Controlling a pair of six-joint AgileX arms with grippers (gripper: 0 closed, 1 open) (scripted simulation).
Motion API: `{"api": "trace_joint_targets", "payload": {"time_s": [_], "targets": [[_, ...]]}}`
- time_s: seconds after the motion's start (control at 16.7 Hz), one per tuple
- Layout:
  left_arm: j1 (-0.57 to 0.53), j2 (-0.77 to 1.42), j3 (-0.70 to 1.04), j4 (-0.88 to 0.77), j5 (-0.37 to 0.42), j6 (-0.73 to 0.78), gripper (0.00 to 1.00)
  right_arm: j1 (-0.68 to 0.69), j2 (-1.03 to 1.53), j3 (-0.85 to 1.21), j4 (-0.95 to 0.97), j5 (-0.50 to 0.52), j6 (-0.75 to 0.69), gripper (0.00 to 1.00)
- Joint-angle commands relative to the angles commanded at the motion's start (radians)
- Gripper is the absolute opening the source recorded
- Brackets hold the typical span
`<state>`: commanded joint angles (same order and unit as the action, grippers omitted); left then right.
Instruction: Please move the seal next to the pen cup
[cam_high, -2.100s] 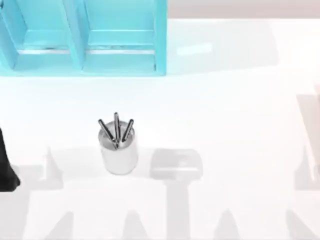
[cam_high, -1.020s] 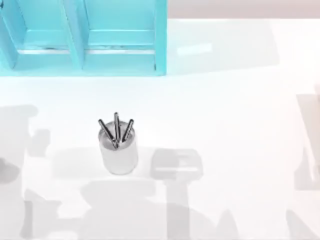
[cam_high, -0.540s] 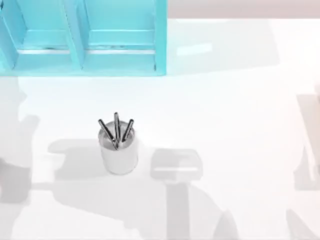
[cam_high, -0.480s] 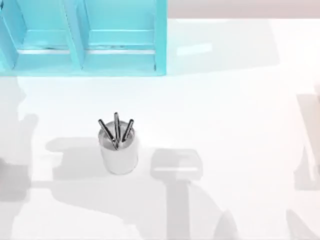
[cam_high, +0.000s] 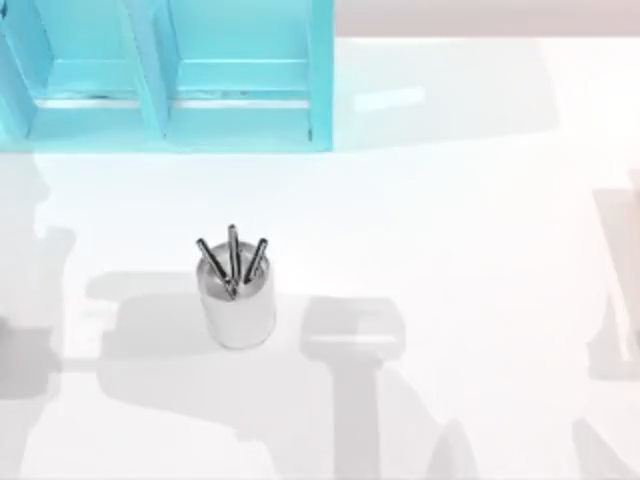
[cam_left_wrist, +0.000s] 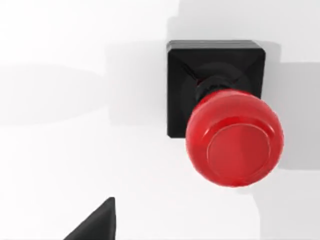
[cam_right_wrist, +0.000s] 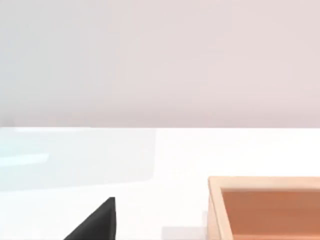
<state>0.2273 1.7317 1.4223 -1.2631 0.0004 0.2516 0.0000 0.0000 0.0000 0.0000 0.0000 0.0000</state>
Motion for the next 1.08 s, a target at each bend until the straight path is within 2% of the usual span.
{"api": "trace_joint_targets", "payload": {"time_s": [0.48,0.84,1.08], "targets": [[0.006,0.079,-0.247,0.335,0.000,0.006,1.00,0.000,0.000,0.000,0.000,0.000,0.000,1.00],[0.007,0.091,-0.279,0.371,0.000,0.007,1.00,0.000,0.000,0.000,0.000,0.000,0.000,1.00],[0.007,0.091,-0.279,0.371,0.000,0.007,0.70,0.000,0.000,0.000,0.000,0.000,0.000,1.00]]}}
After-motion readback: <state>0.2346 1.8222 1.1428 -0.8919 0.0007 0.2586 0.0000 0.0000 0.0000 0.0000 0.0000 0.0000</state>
